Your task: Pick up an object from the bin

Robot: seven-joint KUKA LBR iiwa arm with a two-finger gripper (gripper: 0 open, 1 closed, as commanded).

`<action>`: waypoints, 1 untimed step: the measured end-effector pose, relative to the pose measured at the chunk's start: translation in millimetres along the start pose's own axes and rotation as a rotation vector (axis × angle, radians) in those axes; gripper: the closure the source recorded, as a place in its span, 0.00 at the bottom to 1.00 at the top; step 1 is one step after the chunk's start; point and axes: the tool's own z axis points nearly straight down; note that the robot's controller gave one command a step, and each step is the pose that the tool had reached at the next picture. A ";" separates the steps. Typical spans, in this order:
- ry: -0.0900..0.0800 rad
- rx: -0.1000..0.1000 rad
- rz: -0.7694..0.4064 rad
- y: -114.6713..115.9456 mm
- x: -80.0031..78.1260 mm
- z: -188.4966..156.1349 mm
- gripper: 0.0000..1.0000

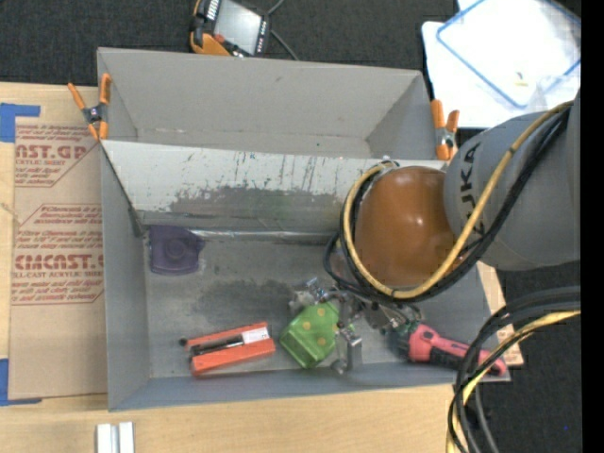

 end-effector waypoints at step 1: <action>-0.015 0.004 0.265 -8.1 0.8 30.6 0.00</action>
Offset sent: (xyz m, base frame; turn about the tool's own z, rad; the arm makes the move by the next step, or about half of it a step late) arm -0.0024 -0.0028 -0.0452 -0.5792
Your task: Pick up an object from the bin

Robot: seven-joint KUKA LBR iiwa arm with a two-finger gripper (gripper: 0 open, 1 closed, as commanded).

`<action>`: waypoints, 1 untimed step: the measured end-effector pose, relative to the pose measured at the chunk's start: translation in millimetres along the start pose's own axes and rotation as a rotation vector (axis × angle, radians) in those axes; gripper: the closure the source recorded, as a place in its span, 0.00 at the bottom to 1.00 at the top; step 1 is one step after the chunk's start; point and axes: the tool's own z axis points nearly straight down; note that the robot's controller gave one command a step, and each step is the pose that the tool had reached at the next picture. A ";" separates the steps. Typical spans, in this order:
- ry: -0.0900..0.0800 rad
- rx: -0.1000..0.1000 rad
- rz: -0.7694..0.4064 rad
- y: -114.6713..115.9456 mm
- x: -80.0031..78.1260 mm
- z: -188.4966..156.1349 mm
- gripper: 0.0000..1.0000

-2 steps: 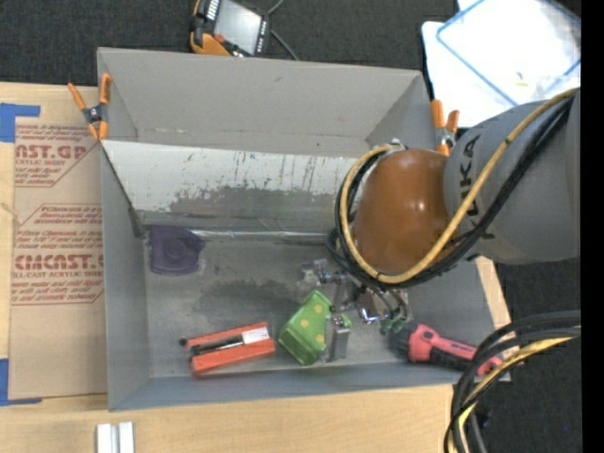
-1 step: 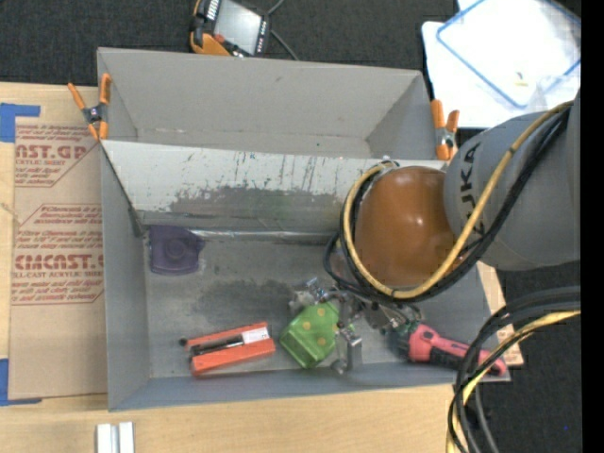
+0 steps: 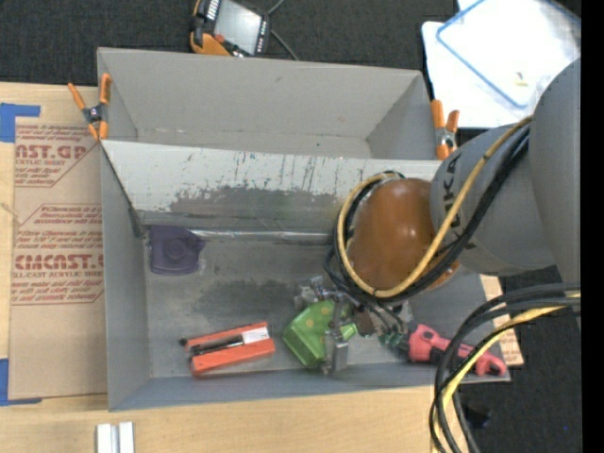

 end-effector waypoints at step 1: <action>-0.011 0.001 -0.565 5.4 -2.9 5.8 1.00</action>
Offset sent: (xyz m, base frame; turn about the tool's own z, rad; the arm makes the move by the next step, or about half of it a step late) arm 0.0000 0.0000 0.0000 0.0000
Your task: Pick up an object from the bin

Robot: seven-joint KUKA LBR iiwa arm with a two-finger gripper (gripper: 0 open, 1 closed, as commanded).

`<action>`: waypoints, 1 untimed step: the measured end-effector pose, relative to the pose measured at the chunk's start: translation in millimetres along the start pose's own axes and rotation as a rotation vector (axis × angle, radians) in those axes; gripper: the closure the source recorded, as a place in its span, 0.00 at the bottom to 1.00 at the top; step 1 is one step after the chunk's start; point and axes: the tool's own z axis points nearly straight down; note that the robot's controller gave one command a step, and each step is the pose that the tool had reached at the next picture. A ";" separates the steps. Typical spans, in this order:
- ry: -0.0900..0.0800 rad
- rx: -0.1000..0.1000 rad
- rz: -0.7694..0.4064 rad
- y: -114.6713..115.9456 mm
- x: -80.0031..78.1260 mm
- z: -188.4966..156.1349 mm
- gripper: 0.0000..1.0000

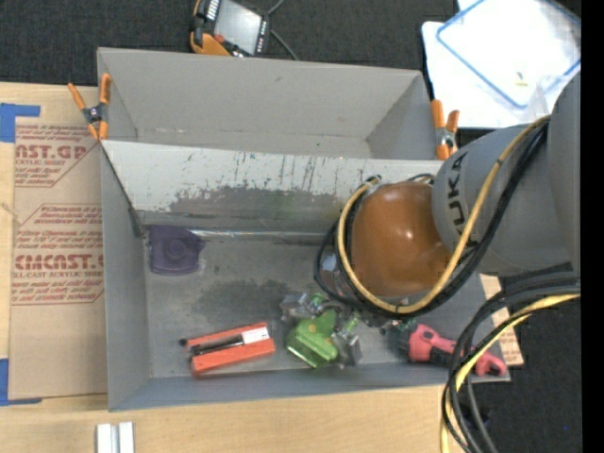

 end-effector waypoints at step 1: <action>-0.001 0.001 -0.251 0.1 -1.2 0.5 1.00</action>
Offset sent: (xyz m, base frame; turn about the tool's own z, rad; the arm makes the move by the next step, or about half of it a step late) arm 0.0006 0.0004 0.0616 -0.1562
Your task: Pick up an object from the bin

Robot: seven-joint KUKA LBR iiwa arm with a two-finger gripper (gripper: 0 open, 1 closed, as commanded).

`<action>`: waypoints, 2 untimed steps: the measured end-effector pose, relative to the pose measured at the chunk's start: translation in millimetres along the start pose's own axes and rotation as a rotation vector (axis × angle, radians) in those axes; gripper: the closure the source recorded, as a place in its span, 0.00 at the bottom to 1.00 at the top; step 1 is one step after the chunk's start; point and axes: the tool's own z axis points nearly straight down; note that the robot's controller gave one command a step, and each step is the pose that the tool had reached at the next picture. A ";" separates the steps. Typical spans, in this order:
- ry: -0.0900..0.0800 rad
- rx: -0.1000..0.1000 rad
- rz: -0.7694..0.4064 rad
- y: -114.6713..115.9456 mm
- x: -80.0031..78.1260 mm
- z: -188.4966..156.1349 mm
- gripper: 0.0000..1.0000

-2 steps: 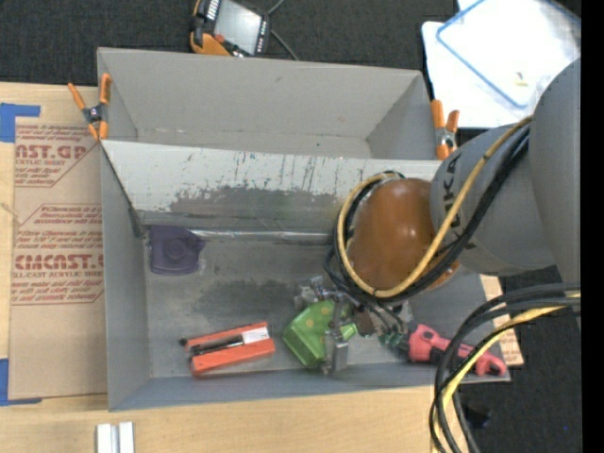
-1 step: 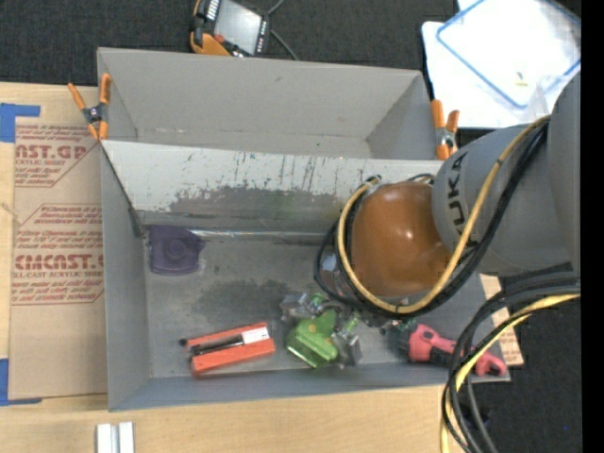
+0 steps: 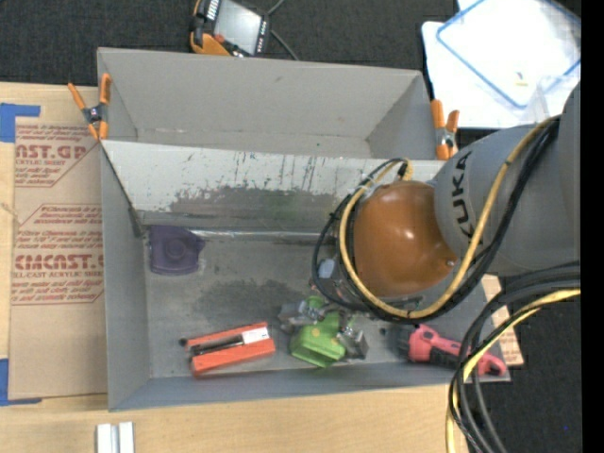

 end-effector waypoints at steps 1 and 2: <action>0.007 -0.011 -0.001 3.2 1.9 -20.2 1.00; 0.007 -0.010 0.086 2.7 1.7 -46.4 1.00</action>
Offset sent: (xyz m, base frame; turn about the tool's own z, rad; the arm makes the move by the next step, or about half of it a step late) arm -0.0030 0.0002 0.0113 -0.0226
